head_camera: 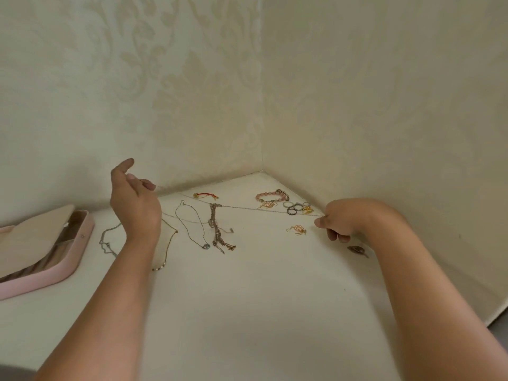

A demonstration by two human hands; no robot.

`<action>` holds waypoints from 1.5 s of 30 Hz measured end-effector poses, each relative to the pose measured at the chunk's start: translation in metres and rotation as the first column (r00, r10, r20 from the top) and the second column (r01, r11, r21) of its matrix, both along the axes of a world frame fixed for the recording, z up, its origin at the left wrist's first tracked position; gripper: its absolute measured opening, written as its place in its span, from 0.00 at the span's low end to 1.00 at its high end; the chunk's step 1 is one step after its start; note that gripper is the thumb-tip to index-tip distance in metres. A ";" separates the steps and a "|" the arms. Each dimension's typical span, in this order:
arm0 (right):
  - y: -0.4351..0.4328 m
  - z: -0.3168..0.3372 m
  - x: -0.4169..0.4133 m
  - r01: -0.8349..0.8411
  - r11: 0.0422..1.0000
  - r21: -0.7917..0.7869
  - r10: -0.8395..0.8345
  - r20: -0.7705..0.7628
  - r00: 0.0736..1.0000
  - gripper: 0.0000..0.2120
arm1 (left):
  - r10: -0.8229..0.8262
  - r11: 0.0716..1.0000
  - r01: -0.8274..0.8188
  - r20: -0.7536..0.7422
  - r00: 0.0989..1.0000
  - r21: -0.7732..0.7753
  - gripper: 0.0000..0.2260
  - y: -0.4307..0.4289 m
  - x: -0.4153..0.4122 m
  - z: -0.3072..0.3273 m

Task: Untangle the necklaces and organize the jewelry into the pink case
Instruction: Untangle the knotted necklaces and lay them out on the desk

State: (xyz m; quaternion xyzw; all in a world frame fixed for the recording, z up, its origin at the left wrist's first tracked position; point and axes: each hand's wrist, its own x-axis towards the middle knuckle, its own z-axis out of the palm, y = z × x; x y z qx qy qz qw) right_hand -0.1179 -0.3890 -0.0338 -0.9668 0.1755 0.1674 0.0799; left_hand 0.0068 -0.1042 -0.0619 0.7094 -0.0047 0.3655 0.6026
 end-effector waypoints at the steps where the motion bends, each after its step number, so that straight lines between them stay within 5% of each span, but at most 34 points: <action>1: 0.000 -0.001 0.001 0.011 1.000 -0.002 -0.011 -0.005 1.000 0.22 | -0.026 0.999 0.026 -0.008 1.000 -0.027 0.17 0.001 0.001 0.001; 9: 0.023 0.002 -0.005 -0.135 0.977 -0.165 0.129 -0.049 0.990 0.03 | -0.438 0.899 0.439 -0.071 0.896 0.002 0.14 -0.019 -0.017 0.012; 13: 0.039 -0.006 0.009 -0.273 0.957 0.094 0.240 0.267 0.933 0.15 | -0.636 0.770 0.638 -0.125 0.762 -0.025 0.14 -0.030 -0.035 0.024; 16: 0.068 -0.027 0.027 -0.418 0.840 0.345 0.163 0.574 0.802 0.16 | -0.823 0.568 0.810 -0.136 0.552 -0.145 0.14 -0.033 -0.047 0.036; 19: 0.098 -0.042 0.033 -0.462 0.681 0.568 0.067 0.580 0.812 0.21 | -0.944 0.329 0.902 -0.110 0.311 -0.278 0.13 -0.030 -0.054 0.044; 22: 0.108 -0.040 0.035 -0.512 0.521 0.683 0.001 0.600 0.800 0.03 | -0.977 0.211 0.918 -0.112 0.183 -0.335 0.14 -0.028 -0.057 0.045; 23: 0.106 -0.039 0.038 -0.524 0.485 0.700 -0.040 0.617 0.786 0.06 | -0.980 0.196 0.914 -0.107 0.169 -0.354 0.15 -0.028 -0.056 0.044; 28: 0.078 -0.035 0.044 -0.415 0.214 0.884 -0.388 0.467 0.795 0.12 | -0.981 0.196 0.865 -0.093 0.173 -0.461 0.17 -0.023 -0.050 0.045; 30: 0.073 -0.036 0.044 -0.423 0.110 0.899 -0.342 0.434 0.833 0.07 | -0.982 0.189 0.863 -0.105 0.158 -0.469 0.17 -0.023 -0.050 0.044; 32: 0.081 -0.033 0.041 -0.447 0.042 0.894 -0.191 0.446 0.875 0.14 | -0.985 0.161 0.872 -0.127 0.115 -0.462 0.17 -0.025 -0.050 0.043; 35: 0.096 -0.034 0.038 -0.480 0.036 0.876 -0.017 0.481 0.877 0.14 | -0.987 0.124 0.882 -0.152 0.061 -0.455 0.18 -0.027 -0.049 0.040; 37: 0.099 -0.030 0.036 -0.437 0.138 0.889 -0.123 0.454 0.883 0.04 | -0.983 0.146 0.876 -0.165 0.078 -0.459 0.19 -0.026 -0.047 0.040; 39: 0.086 -0.029 0.038 -0.323 0.242 0.915 -0.332 0.390 0.858 0.09 | -0.978 0.194 0.847 -0.168 0.125 -0.495 0.19 -0.024 -0.044 0.040; 42: 0.055 -0.021 0.036 -0.207 0.083 0.975 -0.576 0.217 0.788 0.14 | -0.954 0.297 0.754 -0.204 0.218 -0.585 0.18 -0.021 -0.035 0.034; 45: 0.036 -0.015 0.032 -0.164 -0.038 0.986 -0.615 0.106 0.781 0.15 | -0.889 0.454 0.615 -0.373 0.265 -0.645 0.18 -0.021 -0.023 0.020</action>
